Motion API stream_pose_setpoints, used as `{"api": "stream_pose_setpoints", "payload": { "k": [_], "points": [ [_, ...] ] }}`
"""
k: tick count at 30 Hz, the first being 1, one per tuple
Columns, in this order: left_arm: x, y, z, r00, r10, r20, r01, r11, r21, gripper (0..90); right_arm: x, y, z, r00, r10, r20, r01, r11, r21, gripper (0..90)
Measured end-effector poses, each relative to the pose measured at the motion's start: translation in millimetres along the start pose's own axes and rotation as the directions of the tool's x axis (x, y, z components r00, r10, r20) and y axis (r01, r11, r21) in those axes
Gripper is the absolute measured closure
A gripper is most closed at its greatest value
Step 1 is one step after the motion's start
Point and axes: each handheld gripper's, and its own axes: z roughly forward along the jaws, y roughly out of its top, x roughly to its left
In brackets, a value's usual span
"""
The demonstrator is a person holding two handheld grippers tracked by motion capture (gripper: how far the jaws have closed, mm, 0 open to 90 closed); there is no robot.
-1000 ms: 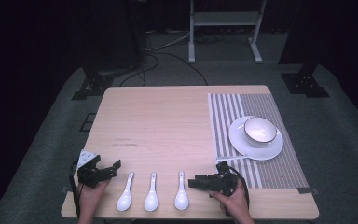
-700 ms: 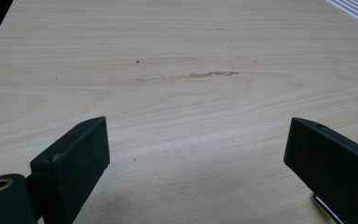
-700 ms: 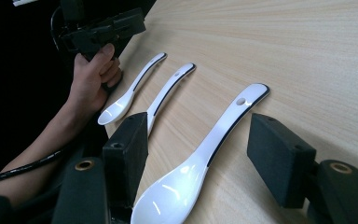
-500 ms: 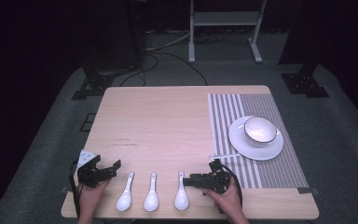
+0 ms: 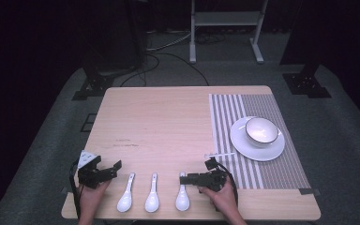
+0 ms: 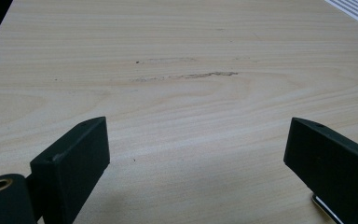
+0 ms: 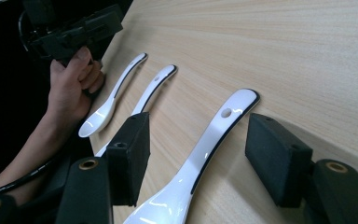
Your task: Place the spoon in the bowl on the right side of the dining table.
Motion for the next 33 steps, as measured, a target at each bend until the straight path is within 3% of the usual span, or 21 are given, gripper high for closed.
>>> {"api": "stream_pose_setpoints", "payload": {
  "k": [11,15,20,21,22,23,24,25,26,27,33],
  "points": [
    [-0.1,0.1,0.1,1.0000,0.002,-0.001,-0.002,1.0000,0.001,5.5,2.1,6.1,6.2,0.9992,0.006,0.039,-0.006,1.000,-0.006,43.5],
    [0.0,0.1,0.1,1.0000,0.002,0.000,-0.002,1.0000,0.001,5.5,10.6,7.6,11.2,0.9926,-0.028,0.118,0.029,1.000,-0.002,48.7],
    [0.0,0.0,0.0,1.0000,0.001,0.000,-0.001,1.0000,0.000,5.5,22.3,6.5,18.7,0.9713,-0.086,0.222,0.089,0.996,-0.007,56.3],
    [0.0,0.0,0.0,1.0000,0.001,0.000,-0.001,1.0000,0.000,5.5,22.3,6.5,18.7,0.9713,-0.086,0.222,0.089,0.996,-0.007,56.3],
    [0.0,0.1,0.1,1.0000,0.002,0.000,-0.002,1.0000,0.001,5.5,24.3,6.0,19.8,0.9637,-0.103,0.246,0.107,0.994,-0.006,58.5],
    [-0.1,0.1,0.1,1.0000,0.003,0.000,-0.003,1.0000,0.001,5.5,29.7,5.3,22.7,0.9455,-0.142,0.293,0.146,0.989,0.005,60.4],
    [-0.1,0.1,0.1,1.0000,0.003,0.000,-0.003,1.0000,0.001,5.5,32.3,5.1,24.2,0.9356,-0.162,0.314,0.166,0.986,0.014,61.1],
    [-0.1,0.1,0.1,1.0000,0.003,0.000,-0.003,1.0000,0.001,5.5,32.3,5.1,24.2,0.9356,-0.162,0.314,0.166,0.986,0.014,61.1],
    [-0.1,0.1,0.1,1.0000,0.003,0.000,-0.003,1.0000,0.001,5.5,34.7,4.9,25.7,0.9253,-0.184,0.332,0.187,0.982,0.023,62.8],
    [-0.1,0.1,0.0,1.0000,0.003,0.000,-0.003,1.0000,0.000,5.5,37.4,4.2,27.7,0.9058,-0.221,0.362,0.222,0.974,0.039,65.9],
    [-0.3,0.1,0.2,1.0000,0.003,-0.001,-0.003,1.0000,0.001,5.5,36.9,5.5,27.5,0.9010,-0.226,0.370,0.225,0.973,0.048,72.2]
  ]
}}
